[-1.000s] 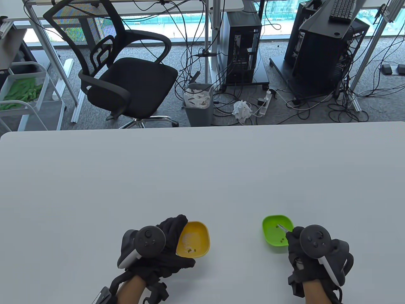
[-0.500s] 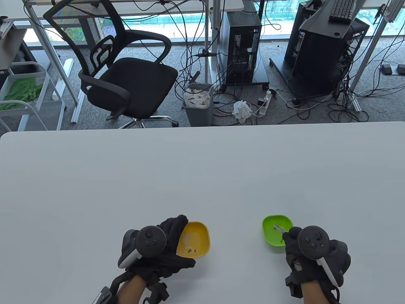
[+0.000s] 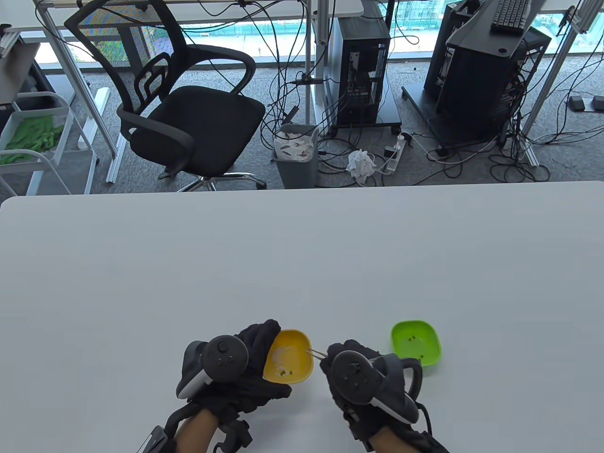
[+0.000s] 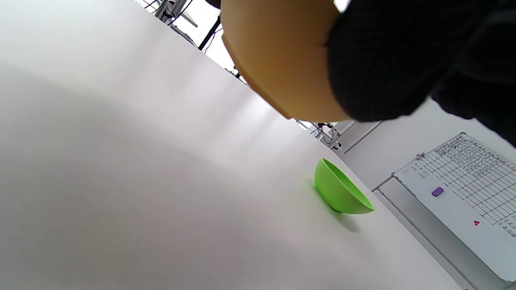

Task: Pick mung beans with tweezers into small dish

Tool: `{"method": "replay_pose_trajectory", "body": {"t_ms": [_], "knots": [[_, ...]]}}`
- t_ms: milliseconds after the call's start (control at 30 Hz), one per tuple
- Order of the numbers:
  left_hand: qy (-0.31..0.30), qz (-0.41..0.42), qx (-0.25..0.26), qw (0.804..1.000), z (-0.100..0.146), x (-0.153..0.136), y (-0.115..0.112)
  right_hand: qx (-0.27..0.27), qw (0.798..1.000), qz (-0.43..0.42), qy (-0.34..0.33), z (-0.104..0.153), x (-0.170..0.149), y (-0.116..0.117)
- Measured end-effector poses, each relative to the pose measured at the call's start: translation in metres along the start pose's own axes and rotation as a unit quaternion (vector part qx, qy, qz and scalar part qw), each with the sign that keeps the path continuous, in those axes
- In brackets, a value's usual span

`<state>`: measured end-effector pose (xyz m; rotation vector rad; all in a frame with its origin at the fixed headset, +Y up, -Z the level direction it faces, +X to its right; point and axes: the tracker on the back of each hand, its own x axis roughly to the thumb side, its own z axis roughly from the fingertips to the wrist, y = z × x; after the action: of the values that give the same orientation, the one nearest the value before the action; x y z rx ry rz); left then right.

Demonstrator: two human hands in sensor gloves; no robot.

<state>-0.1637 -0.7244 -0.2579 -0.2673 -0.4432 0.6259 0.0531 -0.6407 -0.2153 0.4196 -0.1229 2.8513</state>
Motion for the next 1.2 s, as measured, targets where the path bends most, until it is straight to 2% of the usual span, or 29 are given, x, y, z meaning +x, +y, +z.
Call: {"method": "replay_pose_trajectory", "body": {"t_ms": [133, 367, 767, 1200], "knots": [[-0.002, 0.0, 0.0, 1.0, 0.0, 0.0, 0.0, 0.023, 0.999, 0.017, -0.026, -0.003, 0.017, 0.014], [-0.003, -0.001, -0.002, 1.0, -0.001, 0.0, 0.0, 0.043, 0.998, 0.027, -0.03, -0.005, 0.018, 0.026], [-0.002, -0.007, -0.006, 1.0, -0.001, 0.0, -0.001, 0.059, 0.997, 0.039, -0.033, -0.006, 0.022, 0.034], [-0.001, -0.005, -0.006, 1.0, -0.001, 0.001, -0.001, 0.05, 0.998, 0.031, -0.028, -0.005, 0.02, 0.033]]}}
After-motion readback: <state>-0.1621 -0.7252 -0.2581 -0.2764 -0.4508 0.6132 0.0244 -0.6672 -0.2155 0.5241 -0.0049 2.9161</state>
